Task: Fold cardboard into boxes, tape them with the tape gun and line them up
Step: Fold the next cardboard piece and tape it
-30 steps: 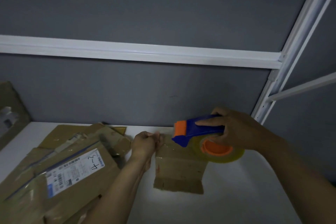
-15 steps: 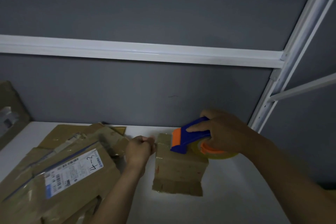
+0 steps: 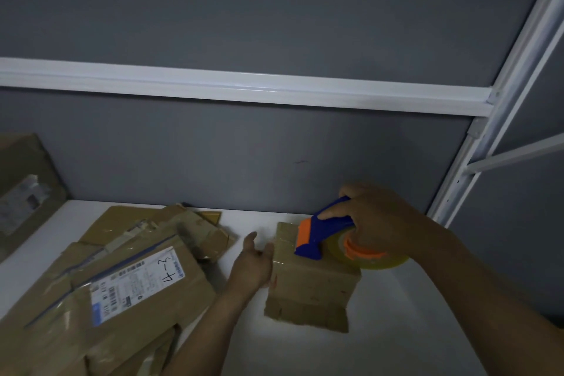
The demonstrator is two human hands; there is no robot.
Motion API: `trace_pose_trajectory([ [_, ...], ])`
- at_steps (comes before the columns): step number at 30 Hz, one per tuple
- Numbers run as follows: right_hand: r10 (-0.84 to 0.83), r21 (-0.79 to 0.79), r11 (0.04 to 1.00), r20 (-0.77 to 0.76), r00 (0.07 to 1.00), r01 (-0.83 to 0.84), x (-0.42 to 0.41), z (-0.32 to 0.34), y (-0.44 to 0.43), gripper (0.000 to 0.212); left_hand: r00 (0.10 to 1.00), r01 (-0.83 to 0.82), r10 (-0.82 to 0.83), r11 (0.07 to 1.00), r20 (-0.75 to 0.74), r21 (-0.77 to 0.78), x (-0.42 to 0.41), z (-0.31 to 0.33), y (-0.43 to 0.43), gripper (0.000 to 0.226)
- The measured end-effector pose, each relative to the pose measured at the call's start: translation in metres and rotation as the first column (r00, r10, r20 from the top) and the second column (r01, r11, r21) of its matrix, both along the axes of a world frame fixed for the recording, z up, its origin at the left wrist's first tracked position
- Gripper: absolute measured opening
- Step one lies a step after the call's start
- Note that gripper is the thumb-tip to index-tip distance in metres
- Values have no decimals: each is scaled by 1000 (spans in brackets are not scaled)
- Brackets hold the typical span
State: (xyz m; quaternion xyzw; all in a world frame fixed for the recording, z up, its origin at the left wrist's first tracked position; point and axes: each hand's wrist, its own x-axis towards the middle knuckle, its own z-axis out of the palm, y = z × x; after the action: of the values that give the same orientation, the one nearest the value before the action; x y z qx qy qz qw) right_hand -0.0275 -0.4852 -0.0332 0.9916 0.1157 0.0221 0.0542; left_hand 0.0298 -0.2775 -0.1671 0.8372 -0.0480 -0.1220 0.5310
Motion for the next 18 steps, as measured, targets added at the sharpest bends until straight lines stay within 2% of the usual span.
trace_pose_trajectory([
  [2,5,-11,1000,6,1000,-5,-1,-1,-2,58,986,57,-39,993,164,-107,-5,-12,2,64],
  [3,5,-8,1000,3,1000,-5,-2,-1,-4,57,983,103,-70,975,168,-196,-10,-13,2,68],
  [5,0,11,1000,-11,1000,0,-4,0,-7,55,976,217,-202,951,86,-222,-15,-10,1,65],
  [8,-1,17,1000,7,1000,1,-6,1,-9,52,934,357,-356,932,34,-64,-10,-5,10,78],
  [10,0,20,1000,10,1000,0,-5,1,-7,51,888,419,-436,898,147,135,-4,1,12,105],
  [12,13,15,1000,13,1000,-13,-3,0,-5,52,798,435,-538,826,271,360,3,5,8,128],
  [14,21,7,1000,13,1000,-21,-3,-1,-6,53,697,423,-642,728,319,540,12,7,0,131],
  [16,4,30,1000,13,1000,-5,-6,-2,-5,58,655,405,-692,662,305,631,21,6,-4,133],
  [18,3,14,1000,18,1000,-4,-7,-2,-1,63,637,391,-683,685,356,614,29,5,-6,129],
])
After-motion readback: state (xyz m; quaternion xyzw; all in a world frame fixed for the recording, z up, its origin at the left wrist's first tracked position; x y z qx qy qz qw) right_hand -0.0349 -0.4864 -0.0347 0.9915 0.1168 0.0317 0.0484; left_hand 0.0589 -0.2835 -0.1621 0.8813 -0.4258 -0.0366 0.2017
